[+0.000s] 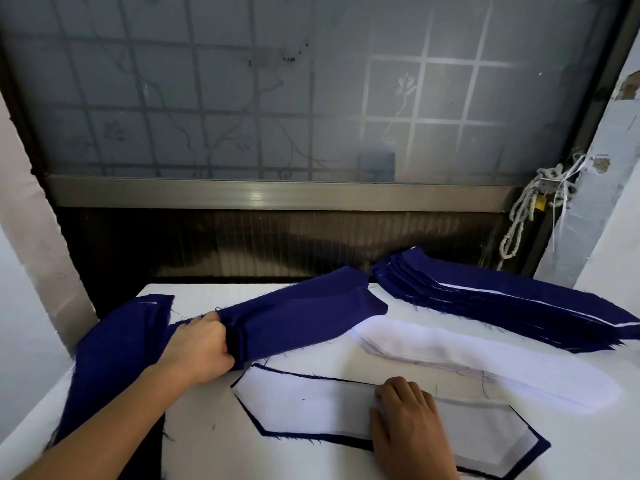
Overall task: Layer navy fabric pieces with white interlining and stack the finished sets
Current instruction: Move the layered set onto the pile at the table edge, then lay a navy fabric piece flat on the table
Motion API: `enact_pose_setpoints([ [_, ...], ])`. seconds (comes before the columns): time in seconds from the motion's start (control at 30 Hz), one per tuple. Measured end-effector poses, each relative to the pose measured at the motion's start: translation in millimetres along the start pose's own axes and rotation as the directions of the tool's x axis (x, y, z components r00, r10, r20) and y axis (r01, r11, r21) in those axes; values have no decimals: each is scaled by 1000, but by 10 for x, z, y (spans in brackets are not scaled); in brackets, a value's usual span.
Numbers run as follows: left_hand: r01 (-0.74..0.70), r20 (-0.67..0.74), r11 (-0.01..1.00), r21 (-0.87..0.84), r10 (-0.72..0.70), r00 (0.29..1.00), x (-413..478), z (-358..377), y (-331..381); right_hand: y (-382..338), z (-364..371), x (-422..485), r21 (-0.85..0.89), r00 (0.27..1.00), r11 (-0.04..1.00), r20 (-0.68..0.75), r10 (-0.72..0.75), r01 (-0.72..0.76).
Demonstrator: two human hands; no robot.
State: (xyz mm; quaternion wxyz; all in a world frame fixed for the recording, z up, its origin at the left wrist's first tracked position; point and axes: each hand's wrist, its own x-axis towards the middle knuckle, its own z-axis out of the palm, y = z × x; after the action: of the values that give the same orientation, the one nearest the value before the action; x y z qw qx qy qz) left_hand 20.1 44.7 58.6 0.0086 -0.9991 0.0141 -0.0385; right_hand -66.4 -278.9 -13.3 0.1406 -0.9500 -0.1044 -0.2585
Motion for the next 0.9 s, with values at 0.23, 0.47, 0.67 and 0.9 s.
enact_pose_setpoints([
  [0.23,-28,-198,984,-177,-8,980,-71,182,-76,-3,21,-3,-18,1000,1000,-27,-10,10],
  [0.47,-38,-399,834,-551,-223,889,-268,251,15,0,28,15,-28,998,999,-56,-25,24],
  [0.67,-398,-734,896,-195,135,665,-620,63,479,-66,-19,32,-91,990,992,-103,-94,85],
  [0.9,-748,-561,640,175,689,458,-903,254,1116,-283,-138,185,-9,916,938,-209,-342,348],
])
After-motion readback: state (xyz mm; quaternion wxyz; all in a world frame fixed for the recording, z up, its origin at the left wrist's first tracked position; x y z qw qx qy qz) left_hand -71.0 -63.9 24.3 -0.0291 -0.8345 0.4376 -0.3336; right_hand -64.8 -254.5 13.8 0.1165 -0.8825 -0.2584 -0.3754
